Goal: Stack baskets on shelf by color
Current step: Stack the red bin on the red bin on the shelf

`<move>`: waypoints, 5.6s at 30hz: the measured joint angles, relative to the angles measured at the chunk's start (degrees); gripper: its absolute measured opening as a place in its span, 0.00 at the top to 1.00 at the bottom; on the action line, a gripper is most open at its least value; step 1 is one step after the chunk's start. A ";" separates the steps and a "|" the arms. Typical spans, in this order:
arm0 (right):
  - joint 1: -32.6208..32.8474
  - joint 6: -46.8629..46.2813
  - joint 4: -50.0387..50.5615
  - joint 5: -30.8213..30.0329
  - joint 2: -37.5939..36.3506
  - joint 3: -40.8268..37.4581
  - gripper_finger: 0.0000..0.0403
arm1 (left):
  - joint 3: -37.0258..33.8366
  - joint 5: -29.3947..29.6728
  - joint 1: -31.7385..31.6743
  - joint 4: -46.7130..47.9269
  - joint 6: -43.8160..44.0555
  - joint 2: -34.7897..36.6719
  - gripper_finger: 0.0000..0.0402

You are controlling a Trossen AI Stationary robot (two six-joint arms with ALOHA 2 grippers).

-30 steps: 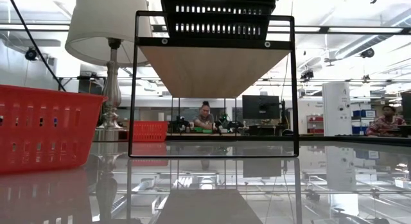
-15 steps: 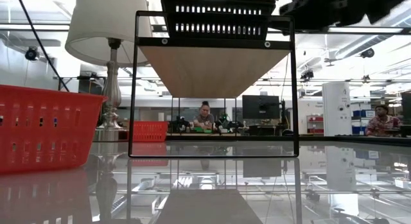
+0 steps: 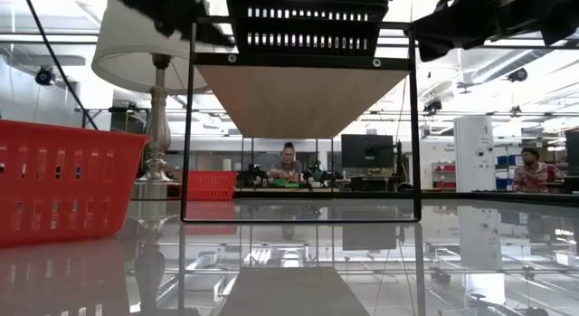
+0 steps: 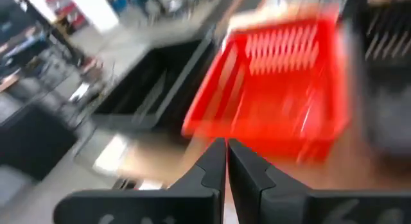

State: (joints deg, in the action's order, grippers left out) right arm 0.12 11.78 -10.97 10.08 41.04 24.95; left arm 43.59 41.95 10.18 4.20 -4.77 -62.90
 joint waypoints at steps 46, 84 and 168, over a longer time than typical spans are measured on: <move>0.13 -4.45 -0.02 0.45 0.35 -0.72 0.92 | -1.92 -20.74 -36.72 11.05 -18.12 -14.96 0.74; 0.13 -7.44 0.46 0.47 0.37 -0.81 0.92 | -1.89 -20.52 -35.70 10.03 -18.48 -19.99 1.00; -1.29 21.26 58.69 24.47 62.53 95.71 0.53 | 29.03 -30.88 12.83 35.31 0.83 -2.10 1.00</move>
State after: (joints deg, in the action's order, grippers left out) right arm -1.17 33.04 47.72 34.54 103.57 120.66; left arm 72.62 11.08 23.00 39.51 -3.95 -64.99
